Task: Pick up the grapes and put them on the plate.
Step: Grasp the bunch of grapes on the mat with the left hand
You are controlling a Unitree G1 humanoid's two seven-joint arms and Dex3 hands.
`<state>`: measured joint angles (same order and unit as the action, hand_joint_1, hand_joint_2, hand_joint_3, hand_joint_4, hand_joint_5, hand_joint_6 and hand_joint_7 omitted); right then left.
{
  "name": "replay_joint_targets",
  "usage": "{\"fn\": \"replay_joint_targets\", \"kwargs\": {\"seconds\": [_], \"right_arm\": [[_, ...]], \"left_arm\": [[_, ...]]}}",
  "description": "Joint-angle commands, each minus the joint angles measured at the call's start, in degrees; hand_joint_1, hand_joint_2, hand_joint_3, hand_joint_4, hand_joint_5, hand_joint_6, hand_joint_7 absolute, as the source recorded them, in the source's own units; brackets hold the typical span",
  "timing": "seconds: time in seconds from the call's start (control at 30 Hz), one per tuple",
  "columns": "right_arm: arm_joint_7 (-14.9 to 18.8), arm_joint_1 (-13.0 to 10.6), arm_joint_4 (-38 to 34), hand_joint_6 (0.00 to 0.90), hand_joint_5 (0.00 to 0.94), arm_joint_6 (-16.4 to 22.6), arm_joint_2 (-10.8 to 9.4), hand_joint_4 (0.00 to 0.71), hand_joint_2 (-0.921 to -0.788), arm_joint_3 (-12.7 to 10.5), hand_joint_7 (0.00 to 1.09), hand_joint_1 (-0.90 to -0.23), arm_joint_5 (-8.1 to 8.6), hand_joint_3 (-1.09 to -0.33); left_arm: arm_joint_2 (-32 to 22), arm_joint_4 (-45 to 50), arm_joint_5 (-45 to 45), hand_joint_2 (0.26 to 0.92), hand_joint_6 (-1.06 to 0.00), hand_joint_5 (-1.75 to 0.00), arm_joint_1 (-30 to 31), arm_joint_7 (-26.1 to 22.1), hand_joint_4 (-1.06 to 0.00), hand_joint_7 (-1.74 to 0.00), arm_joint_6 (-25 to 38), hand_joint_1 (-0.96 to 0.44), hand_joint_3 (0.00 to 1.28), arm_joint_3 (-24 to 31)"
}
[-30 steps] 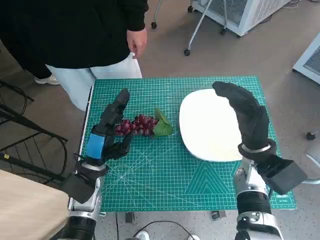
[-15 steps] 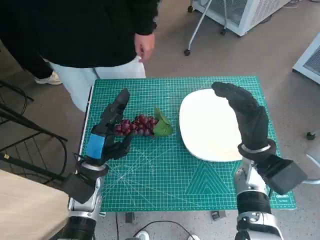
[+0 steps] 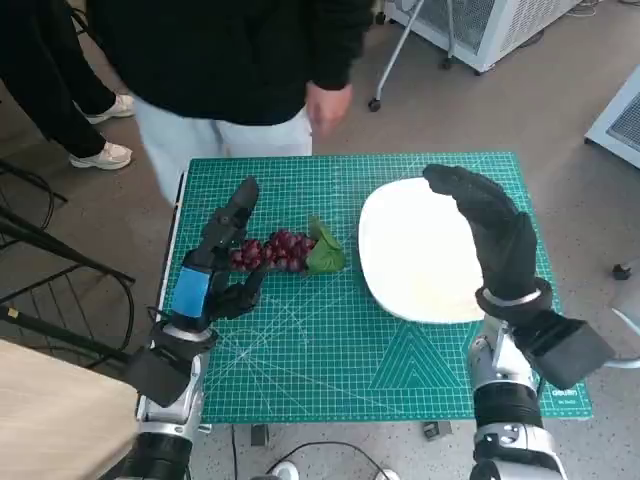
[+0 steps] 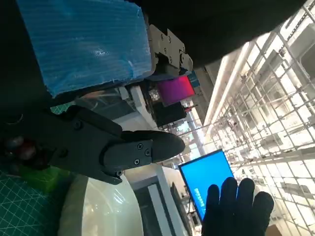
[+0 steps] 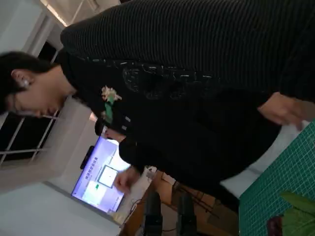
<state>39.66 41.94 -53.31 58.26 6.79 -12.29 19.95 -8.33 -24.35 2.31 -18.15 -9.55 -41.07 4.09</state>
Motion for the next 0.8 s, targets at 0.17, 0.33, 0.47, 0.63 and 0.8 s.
{"fn": "replay_joint_targets", "kwargs": {"seconds": [0.17,0.33,0.47,0.63,0.8], "right_arm": [[-0.09,-0.61,0.07,0.002,0.000,-0.57,0.13,0.215,-0.921,0.15,0.36,-0.602,-0.37,-0.647],[-0.13,-0.70,-0.05,0.002,0.001,-0.44,0.10,0.216,-0.921,0.12,0.36,-0.603,-0.39,-0.647],[-0.19,-0.60,-0.12,0.003,0.002,-0.74,0.06,0.219,-0.921,0.12,0.36,-0.603,-0.39,-0.646],[-0.26,-0.62,-0.09,0.003,0.003,-0.91,0.03,0.220,-0.921,0.19,0.35,-0.602,-0.49,-0.647],[-0.21,-0.68,-0.03,0.004,0.003,-0.94,-0.04,0.221,-0.921,0.23,0.35,-0.599,-0.43,-0.647]], "left_arm": [[-1.01,1.01,-1.16,0.921,-0.29,0.00,-0.04,0.89,-0.21,-0.01,0.79,-0.56,0.42,0.46],[-3.92,4.45,-10.04,0.921,-0.28,0.00,0.16,4.96,-0.21,0.00,6.71,-0.55,0.32,0.23],[-7.92,12.74,-21.60,0.921,-0.24,0.00,1.18,6.46,-0.20,0.00,19.57,-0.57,0.23,-0.83],[-9.24,21.45,-28.74,0.920,-0.18,0.00,1.49,3.09,-0.15,0.00,35.08,-0.58,0.13,-2.40],[-9.20,25.09,-31.17,0.906,-0.16,0.00,0.28,0.41,-0.08,0.00,44.29,-0.56,0.04,-3.76]]}}
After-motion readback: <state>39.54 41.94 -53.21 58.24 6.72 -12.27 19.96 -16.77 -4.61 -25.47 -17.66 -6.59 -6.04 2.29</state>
